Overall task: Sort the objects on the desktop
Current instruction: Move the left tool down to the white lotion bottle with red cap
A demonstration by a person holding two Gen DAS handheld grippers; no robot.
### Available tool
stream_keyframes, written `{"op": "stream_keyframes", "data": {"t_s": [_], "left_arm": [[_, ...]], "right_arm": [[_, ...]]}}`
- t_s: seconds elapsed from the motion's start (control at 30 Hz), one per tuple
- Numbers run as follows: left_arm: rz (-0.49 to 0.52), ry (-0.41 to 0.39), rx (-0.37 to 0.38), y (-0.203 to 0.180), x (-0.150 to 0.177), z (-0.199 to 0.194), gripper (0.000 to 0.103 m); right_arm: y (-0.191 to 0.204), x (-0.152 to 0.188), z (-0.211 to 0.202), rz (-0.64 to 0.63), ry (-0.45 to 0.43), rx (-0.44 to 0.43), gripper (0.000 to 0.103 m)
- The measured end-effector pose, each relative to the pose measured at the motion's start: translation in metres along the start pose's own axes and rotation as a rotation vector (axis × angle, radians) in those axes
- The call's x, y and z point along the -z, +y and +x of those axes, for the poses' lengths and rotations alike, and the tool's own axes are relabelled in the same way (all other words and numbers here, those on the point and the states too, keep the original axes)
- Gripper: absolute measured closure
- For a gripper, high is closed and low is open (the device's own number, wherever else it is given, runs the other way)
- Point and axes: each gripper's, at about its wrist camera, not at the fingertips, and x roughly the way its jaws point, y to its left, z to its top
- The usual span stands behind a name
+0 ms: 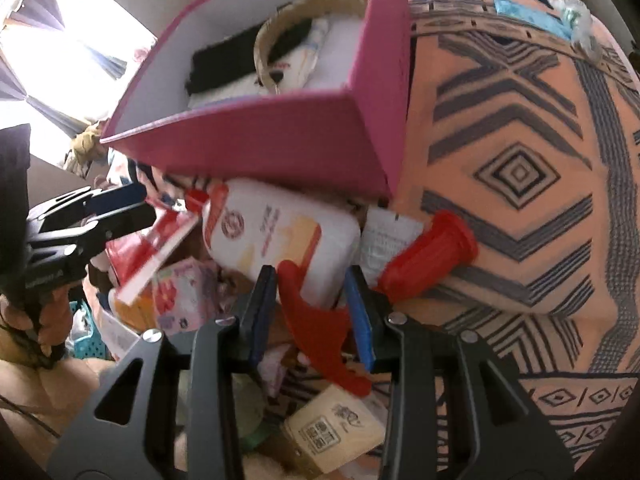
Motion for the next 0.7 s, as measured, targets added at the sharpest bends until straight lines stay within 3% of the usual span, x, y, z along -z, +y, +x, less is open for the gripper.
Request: {"op": "stream_keyframes", "data": {"t_s": [0.17, 0.37, 0.7], "left_arm": [[-0.016, 0.027, 0.012, 0.007, -0.002, 0.006, 0.055], [-0.024, 0.080, 0.065, 0.007, -0.003, 0.017, 0.055], [-0.016, 0.119, 0.103, 0.006, -0.005, 0.031, 0.055]], "right_arm": [[-0.002, 0.008, -0.003, -0.026, 0.068, 0.078, 0.065], [-0.003, -0.002, -0.015, 0.051, -0.035, -0.037, 0.065], [-0.004, -0.013, 0.005, 0.135, -0.027, -0.046, 0.065]]}}
